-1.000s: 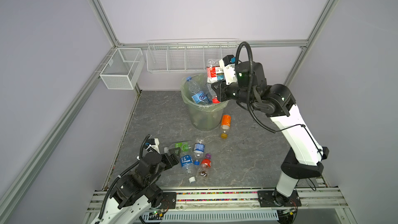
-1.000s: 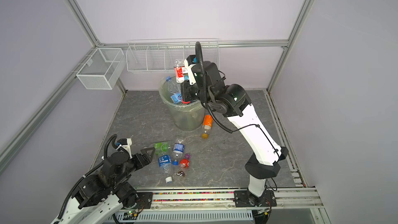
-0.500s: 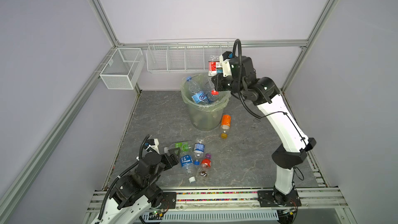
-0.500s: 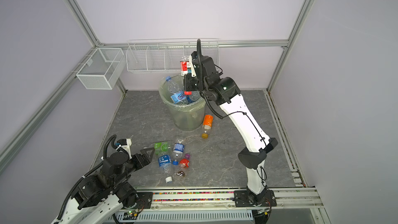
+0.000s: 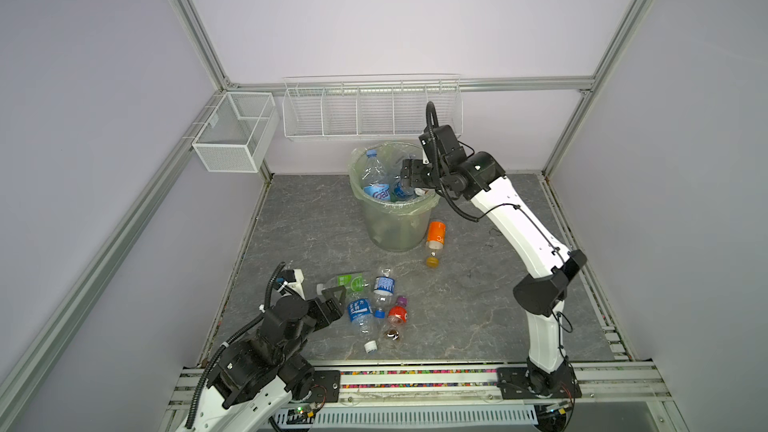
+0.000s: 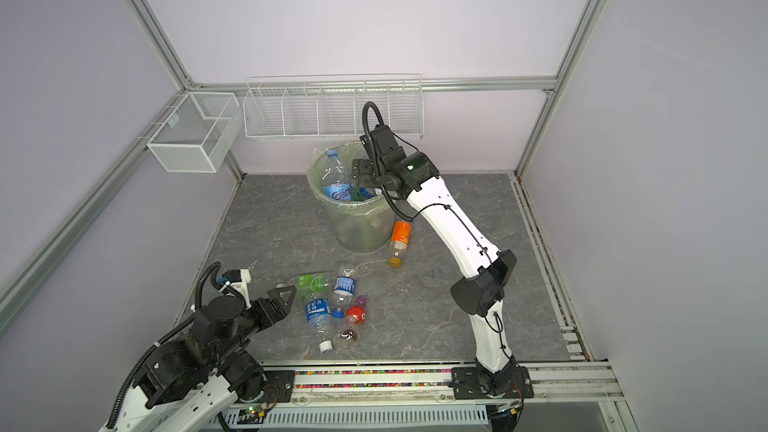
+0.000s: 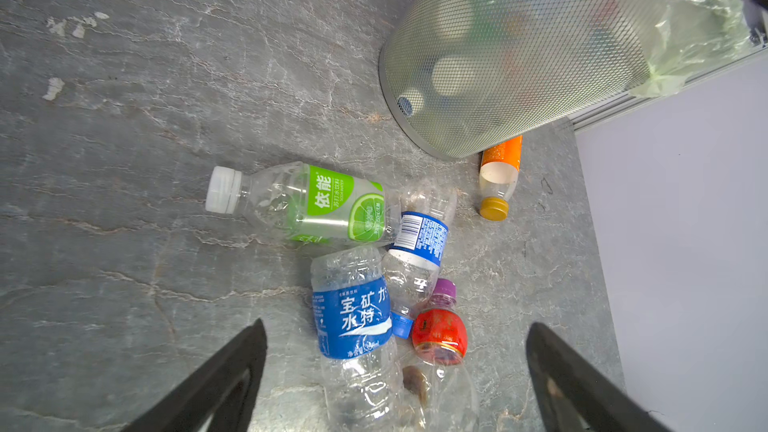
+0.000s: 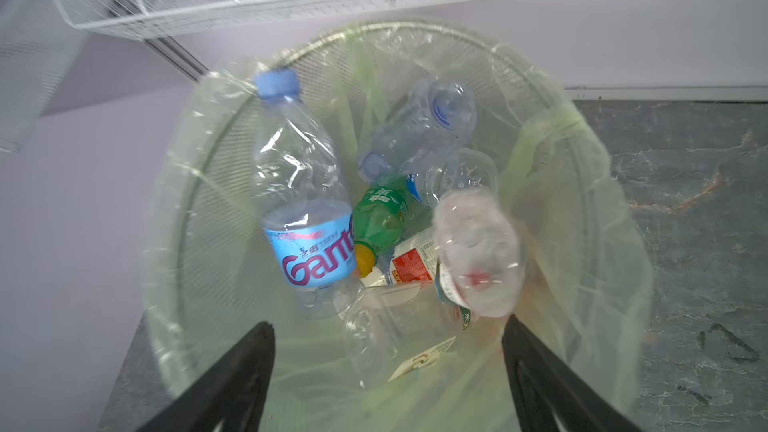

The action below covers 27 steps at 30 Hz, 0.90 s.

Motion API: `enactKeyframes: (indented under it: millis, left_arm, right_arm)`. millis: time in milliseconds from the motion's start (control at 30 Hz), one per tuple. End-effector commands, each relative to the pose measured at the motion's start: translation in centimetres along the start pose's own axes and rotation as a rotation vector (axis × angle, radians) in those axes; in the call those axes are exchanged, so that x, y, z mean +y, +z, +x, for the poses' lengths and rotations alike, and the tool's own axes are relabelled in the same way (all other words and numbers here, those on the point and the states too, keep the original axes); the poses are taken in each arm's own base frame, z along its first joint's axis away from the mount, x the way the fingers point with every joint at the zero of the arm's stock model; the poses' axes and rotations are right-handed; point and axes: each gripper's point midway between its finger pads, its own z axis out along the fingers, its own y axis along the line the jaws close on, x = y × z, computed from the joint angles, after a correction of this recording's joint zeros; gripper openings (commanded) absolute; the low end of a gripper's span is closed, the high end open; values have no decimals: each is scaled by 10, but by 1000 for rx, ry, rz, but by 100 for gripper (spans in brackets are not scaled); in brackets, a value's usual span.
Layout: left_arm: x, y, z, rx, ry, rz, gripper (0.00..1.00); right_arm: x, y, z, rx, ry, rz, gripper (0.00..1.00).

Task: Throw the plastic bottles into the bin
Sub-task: 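Carry the bottle over the wastebasket and open the right gripper, then withdraw the right gripper from the wastebasket toward the orange NFC bottle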

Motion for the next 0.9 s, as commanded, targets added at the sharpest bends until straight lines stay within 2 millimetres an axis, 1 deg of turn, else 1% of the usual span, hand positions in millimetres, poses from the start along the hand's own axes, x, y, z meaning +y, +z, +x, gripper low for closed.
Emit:
enactKeyframes:
  millis: [0, 100, 300, 433, 600, 867]
  left_arm:
    - [-3, -3, -1, 6, -3, 3, 97]
    - [-4, -2, -1, 10, -3, 2, 96]
    - [-3, 0, 2, 23, -3, -4, 96]
    - [-1, 4, 6, 44, -5, -20, 96]
    - [3, 13, 16, 91, -4, -54, 96]
    - [0, 27, 29, 135, 27, -94, 96]
  right_arm:
    - [2, -52, -38, -161, 32, -37, 88]
    - [3, -69, -39, -187, 25, -49, 88]
    - [1, -91, -32, -211, 31, -84, 88]
    - [-5, -103, -24, -219, 38, -95, 88]
    - [-15, -115, -13, -231, 56, -104, 88]
    - [-29, -129, 4, -231, 65, -104, 88]
